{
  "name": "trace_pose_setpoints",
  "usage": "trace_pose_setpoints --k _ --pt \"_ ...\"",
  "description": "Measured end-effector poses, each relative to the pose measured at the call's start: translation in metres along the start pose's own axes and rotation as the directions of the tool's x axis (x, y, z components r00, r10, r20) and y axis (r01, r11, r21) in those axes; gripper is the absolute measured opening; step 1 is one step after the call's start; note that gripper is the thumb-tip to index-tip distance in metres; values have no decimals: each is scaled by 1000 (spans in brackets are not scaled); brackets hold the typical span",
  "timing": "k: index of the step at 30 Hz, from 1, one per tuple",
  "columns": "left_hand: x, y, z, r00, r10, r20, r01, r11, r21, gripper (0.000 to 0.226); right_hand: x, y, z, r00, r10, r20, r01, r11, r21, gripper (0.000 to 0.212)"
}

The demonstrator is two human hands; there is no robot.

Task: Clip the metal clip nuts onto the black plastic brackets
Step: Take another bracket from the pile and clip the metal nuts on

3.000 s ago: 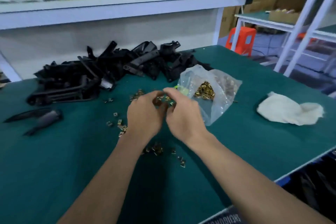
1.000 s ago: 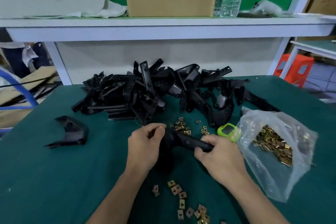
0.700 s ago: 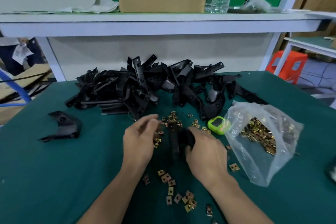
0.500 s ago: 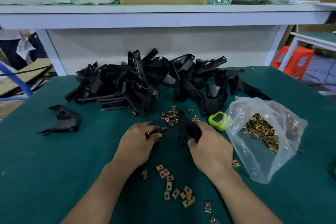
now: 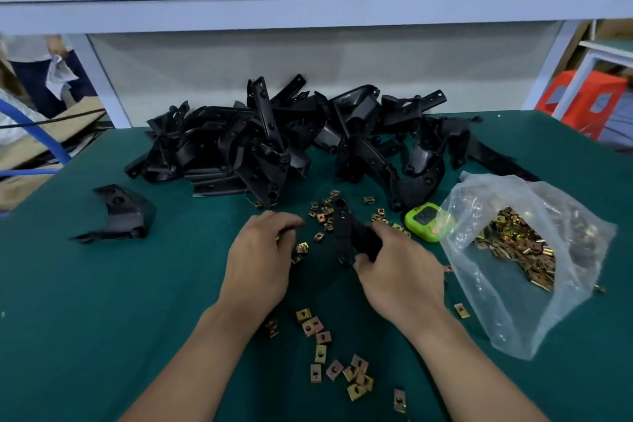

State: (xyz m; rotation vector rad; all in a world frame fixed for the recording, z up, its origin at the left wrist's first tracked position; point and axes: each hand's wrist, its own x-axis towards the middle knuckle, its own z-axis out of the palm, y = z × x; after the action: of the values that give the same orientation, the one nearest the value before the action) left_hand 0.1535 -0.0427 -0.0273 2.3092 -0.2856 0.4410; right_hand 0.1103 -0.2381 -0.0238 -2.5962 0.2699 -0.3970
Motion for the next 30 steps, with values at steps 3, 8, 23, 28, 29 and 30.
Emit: trace_pose_setpoints --k 3,8,23,28,29,30 --pt "-1 -1 -2 993 -96 -66 90 992 -94 37 2 0 -1 1000 1 17 -1 1000 9 30" --pt "-1 2 0 990 -111 -87 97 984 -149 47 5 0 -1 999 -4 38 3 1000 25 29" --pt "2 9 1 991 -136 14 134 948 -290 48 3 1 -2 999 -22 35 22 1000 1 29" --pt "3 10 1 981 -193 11 186 925 -332 44 3 1 -2 999 -27 38 28 1000 -9 31" --pt "3 9 0 982 -191 1 181 929 -323 43 3 1 -3 999 -26 42 26 1000 -8 31" --pt "3 8 -1 983 -183 -11 170 934 -314 42 3 1 -3 999 -22 49 23 1000 -6 30"
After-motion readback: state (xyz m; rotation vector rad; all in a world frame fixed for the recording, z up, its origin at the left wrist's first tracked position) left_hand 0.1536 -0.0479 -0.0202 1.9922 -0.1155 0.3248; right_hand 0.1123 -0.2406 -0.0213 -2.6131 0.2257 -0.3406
